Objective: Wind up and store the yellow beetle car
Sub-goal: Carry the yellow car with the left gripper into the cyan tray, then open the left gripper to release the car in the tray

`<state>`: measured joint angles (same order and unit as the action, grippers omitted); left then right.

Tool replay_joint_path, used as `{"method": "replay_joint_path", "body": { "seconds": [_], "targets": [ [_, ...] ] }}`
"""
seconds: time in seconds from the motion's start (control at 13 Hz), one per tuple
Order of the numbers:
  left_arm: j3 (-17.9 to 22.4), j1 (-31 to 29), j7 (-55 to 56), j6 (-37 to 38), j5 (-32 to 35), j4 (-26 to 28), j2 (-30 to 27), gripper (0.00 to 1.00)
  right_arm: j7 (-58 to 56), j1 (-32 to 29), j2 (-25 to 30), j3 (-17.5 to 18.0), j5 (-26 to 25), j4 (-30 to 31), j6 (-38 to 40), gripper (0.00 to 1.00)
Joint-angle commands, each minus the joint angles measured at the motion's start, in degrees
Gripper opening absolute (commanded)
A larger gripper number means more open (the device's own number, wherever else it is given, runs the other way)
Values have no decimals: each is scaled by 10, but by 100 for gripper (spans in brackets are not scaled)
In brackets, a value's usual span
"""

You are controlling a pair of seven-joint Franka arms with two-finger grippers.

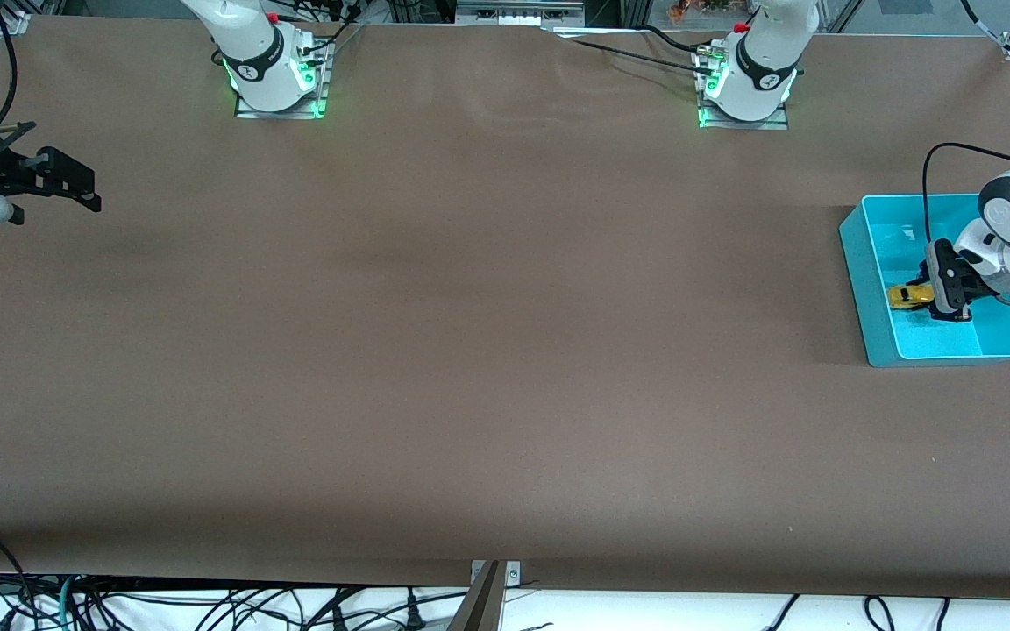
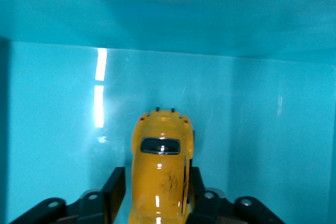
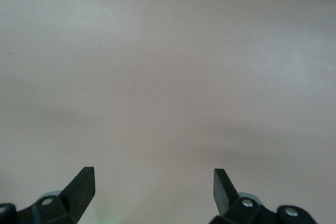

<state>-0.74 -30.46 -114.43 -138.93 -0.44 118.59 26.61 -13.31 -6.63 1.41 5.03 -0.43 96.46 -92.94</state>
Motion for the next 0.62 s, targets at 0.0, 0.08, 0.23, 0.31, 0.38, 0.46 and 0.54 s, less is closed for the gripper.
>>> {"method": "replay_joint_path", "body": {
  "seconds": [0.0, 0.08, 0.23, 0.31, 0.38, 0.46, 0.54],
  "targets": [
    [-2, 1, -22, 22, 11, -6, -28, 89, 1, 6, 3, -5, 0, -3, 7, 100],
    [-3, 2, -22, 51, 7, -15, -38, 100, 1, 6, 3, -5, 0, -3, 7, 100],
    [-5, 4, -10, 95, -1, -24, -66, 100, 0, 6, 2, -5, 0, -3, 7, 100],
    [-7, 12, 11, 109, -1, -26, -79, 100, 0, 5, 3, -5, 0, -3, 7, 100],
    [-7, 22, 47, 121, -1, -26, -93, 100, 0, 6, 2, -5, 0, -3, 7, 100],
    [-7, 33, 92, 132, 0, -27, -104, 100, 0, 6, 3, -5, 0, -3, 7, 100],
    [-8, 44, 132, 144, 0, -31, -110, 100, 1, 6, 3, -5, 0, -2, 7, 100]
  ]
}}
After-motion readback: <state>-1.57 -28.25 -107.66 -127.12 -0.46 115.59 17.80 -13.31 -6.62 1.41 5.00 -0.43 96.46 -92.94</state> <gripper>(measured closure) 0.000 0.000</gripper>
